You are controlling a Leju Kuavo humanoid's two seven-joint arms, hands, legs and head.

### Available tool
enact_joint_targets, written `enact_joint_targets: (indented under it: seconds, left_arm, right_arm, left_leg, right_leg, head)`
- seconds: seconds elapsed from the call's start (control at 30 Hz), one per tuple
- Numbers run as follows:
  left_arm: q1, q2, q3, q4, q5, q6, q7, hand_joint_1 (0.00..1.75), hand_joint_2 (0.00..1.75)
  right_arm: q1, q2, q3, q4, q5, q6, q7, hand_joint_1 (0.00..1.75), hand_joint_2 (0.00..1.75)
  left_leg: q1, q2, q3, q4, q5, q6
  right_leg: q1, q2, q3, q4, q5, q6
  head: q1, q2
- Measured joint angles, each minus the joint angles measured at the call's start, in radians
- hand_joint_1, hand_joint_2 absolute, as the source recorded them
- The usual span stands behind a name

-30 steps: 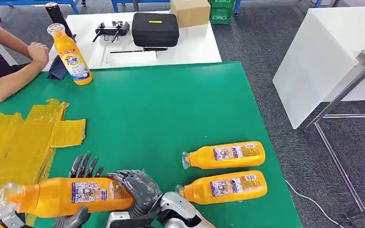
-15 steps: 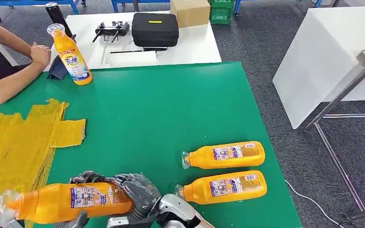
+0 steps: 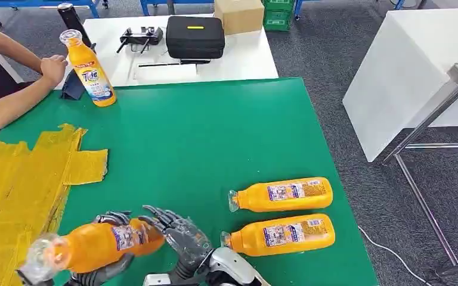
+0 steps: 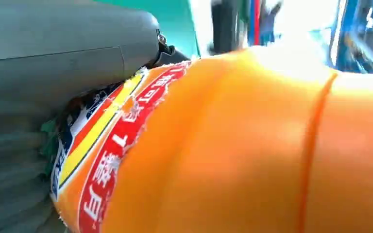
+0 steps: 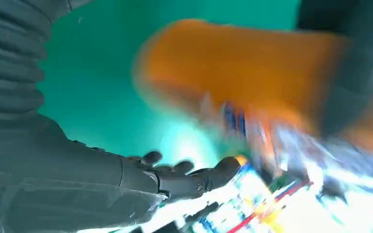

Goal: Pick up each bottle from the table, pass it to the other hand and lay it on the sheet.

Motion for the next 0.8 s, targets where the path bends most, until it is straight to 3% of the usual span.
enact_joint_targets:
  seconds: [0.13, 0.27, 0.3, 0.53, 0.67, 0.8]
  left_arm:
    - [-0.024, -0.031, 0.099, -0.030, -0.302, 0.275, -0.003, 1.75, 1.75]
    - [-0.031, -0.042, 0.169, -0.039, -0.338, 0.318, -0.005, 1.75, 1.75]
    - [-0.031, -0.043, 0.174, -0.040, -0.340, 0.319, -0.006, 1.75, 1.75]
    - [-0.033, -0.052, 0.297, -0.017, -0.651, 0.575, 0.068, 1.75, 1.75]
    - [-0.059, -0.040, 0.417, 0.087, -0.831, 0.581, 0.106, 1.75, 1.75]
    - [-0.126, -0.014, 0.459, 0.267, -1.098, 0.549, 0.287, 1.75, 1.75]
  right_arm:
    - [0.075, -0.069, -0.059, -0.136, 0.019, -0.004, 0.013, 0.00, 0.00]
    - [0.121, -0.116, -0.094, -0.229, 0.029, -0.005, 0.014, 0.00, 0.00]
    - [0.125, -0.119, -0.096, -0.238, 0.029, -0.005, 0.014, 0.00, 1.75]
    - [0.208, -0.209, -0.132, -0.364, 0.047, -0.048, 0.042, 0.00, 1.75]
    - [0.266, -0.329, -0.144, -0.434, 0.026, -0.055, 0.090, 0.00, 1.75]
    - [0.301, -0.419, -0.148, -0.458, 0.014, -0.066, 0.153, 0.00, 1.75]
  left_leg:
    - [0.000, -0.001, -0.001, 0.000, 0.000, 0.000]
    - [0.000, 0.000, 0.000, 0.000, 0.000, 0.000]
    - [0.000, 0.000, 0.000, 0.000, 0.000, 0.000]
    - [0.000, 0.000, -0.001, 0.000, 0.000, 0.000]
    - [0.000, -0.001, -0.001, 0.000, -0.001, 0.000]
    - [-0.001, -0.001, 0.000, 0.000, -0.001, 0.001]
  right_leg:
    - [0.000, -0.001, 0.000, 0.000, 0.000, 0.000]
    - [0.000, 0.000, 0.000, 0.000, 0.000, 0.000]
    - [0.000, 0.000, 0.000, 0.000, 0.000, 0.000]
    - [0.000, 0.000, 0.000, 0.000, 0.000, 0.000]
    - [0.000, -0.001, 0.000, -0.001, 0.000, 0.000]
    - [-0.001, -0.001, 0.000, -0.001, 0.000, 0.000]
  head:
    - [0.000, 0.000]
    - [0.000, 0.000]
    - [0.000, 0.000]
    - [0.000, 0.000]
    - [0.000, 0.000]
    - [0.000, 0.000]
